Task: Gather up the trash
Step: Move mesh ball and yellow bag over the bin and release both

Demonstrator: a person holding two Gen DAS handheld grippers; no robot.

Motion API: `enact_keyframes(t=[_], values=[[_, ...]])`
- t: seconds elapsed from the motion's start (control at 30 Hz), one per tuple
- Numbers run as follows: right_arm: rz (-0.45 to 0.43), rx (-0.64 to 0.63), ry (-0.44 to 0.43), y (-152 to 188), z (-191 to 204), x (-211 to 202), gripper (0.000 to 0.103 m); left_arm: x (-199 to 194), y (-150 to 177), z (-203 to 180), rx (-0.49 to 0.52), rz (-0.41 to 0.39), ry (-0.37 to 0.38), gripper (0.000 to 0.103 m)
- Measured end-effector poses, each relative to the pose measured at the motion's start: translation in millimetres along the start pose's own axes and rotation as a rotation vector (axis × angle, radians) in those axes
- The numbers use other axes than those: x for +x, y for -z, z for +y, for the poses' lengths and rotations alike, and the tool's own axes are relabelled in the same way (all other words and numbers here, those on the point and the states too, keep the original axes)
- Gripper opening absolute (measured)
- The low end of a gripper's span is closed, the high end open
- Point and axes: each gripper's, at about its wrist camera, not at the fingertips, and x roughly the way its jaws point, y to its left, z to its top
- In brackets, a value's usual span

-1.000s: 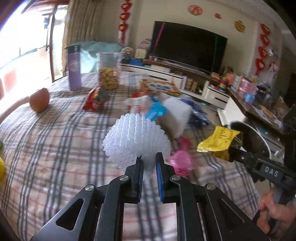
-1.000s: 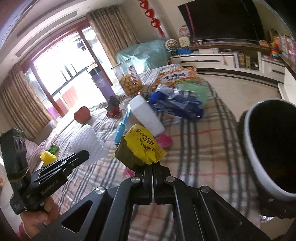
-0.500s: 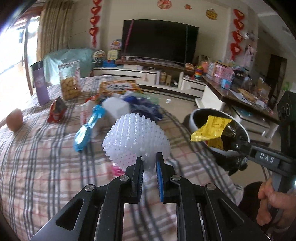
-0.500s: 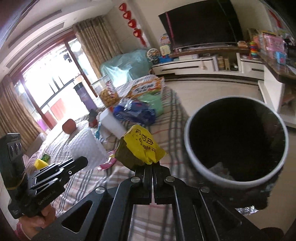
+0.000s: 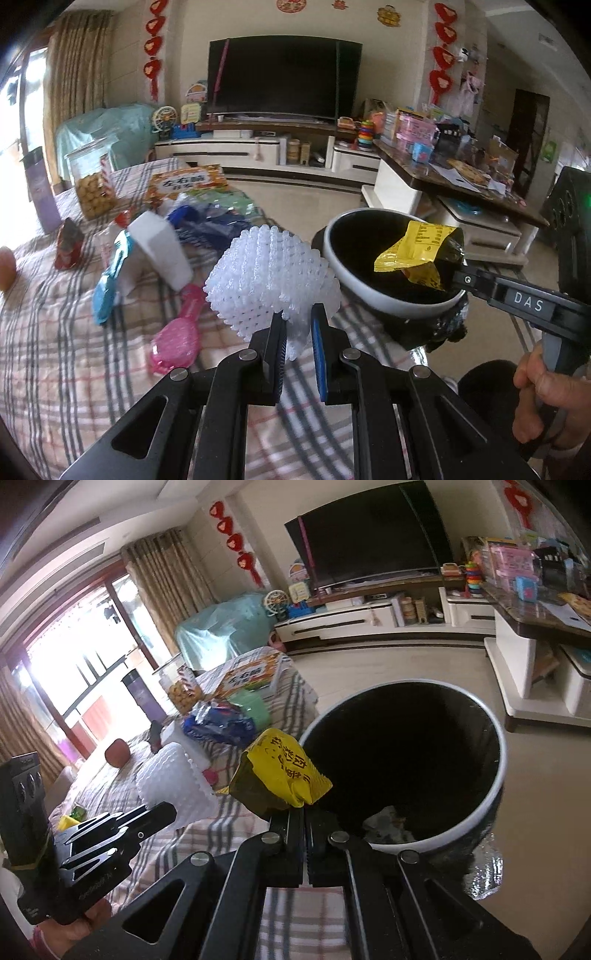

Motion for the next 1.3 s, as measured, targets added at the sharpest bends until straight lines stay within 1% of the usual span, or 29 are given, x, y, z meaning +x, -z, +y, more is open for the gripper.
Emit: enact_keyframes(t=[0.2, 0.73, 1.0, 1.3], values=[[-0.011, 0.006, 0.026, -7, -14, -6, 0.000, 10, -6, -15, 0.033, 0.002, 0.021, 0.012], [-0.006, 0.039, 0.085, -20, -47, -4, 0.000, 42, -26, -41, 0.073, 0.016, 0.058, 0.012], [0.005, 0.050, 0.105, -28, -62, 3, 0.000, 63, -38, -53, 0.094, 0.025, 0.071, 0.012], [0.021, 0.053, 0.121, -34, -70, 11, 0.000, 83, -50, -60, 0.092, 0.045, 0.078, 0.012]])
